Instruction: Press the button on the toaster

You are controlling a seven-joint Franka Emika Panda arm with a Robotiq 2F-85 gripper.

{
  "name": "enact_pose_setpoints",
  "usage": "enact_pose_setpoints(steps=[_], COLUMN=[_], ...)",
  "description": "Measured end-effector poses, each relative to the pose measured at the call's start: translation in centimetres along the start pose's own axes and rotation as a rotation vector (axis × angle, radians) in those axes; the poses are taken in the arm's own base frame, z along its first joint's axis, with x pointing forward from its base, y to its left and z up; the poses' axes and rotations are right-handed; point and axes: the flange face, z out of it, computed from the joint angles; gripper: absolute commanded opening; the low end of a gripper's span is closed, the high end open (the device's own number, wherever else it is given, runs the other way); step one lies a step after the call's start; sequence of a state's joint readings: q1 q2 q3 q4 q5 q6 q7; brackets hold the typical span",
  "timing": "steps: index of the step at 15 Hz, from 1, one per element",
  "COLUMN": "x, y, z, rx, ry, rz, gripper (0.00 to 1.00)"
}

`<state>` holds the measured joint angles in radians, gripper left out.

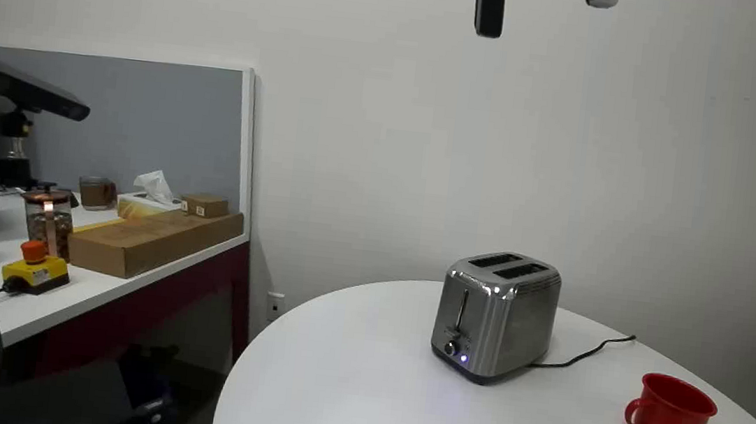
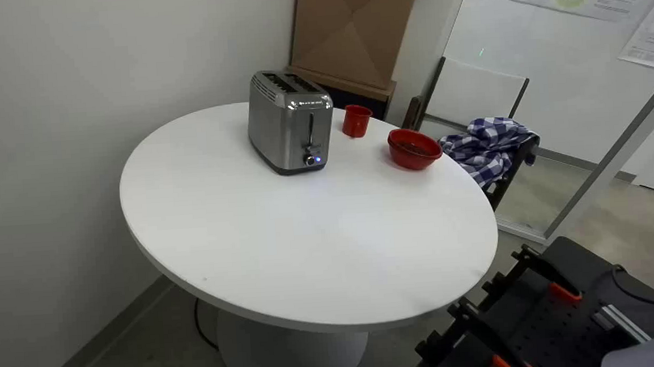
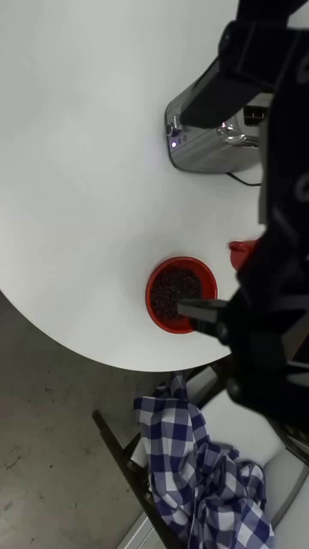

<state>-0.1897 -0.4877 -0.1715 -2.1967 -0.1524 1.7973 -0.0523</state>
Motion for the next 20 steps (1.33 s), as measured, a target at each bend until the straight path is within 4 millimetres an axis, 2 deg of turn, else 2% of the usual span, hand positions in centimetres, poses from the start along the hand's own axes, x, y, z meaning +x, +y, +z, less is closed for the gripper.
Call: enact_pose_setpoints(steps=[8, 10, 12, 15, 17, 20], x=[0.1, 0.8, 2.2, 4.6, 5.9, 7.5], y=[-0.1, -0.8, -2.5, -6.1, -8.5, -11.3], z=[-0.1, -0.2, 0.3, 3.4, 6.9, 13.3], rx=[0.0, 0.007, 0.001, -0.016, -0.025, -0.045], ry=[0.006, 0.043, 0.091, 0.145, 0.135, 0.096], rz=[-0.002, -0.016, -0.048, -0.114, -0.164, -0.23], gripper=[1.0, 1.0, 1.0, 1.0, 1.0, 1.0])
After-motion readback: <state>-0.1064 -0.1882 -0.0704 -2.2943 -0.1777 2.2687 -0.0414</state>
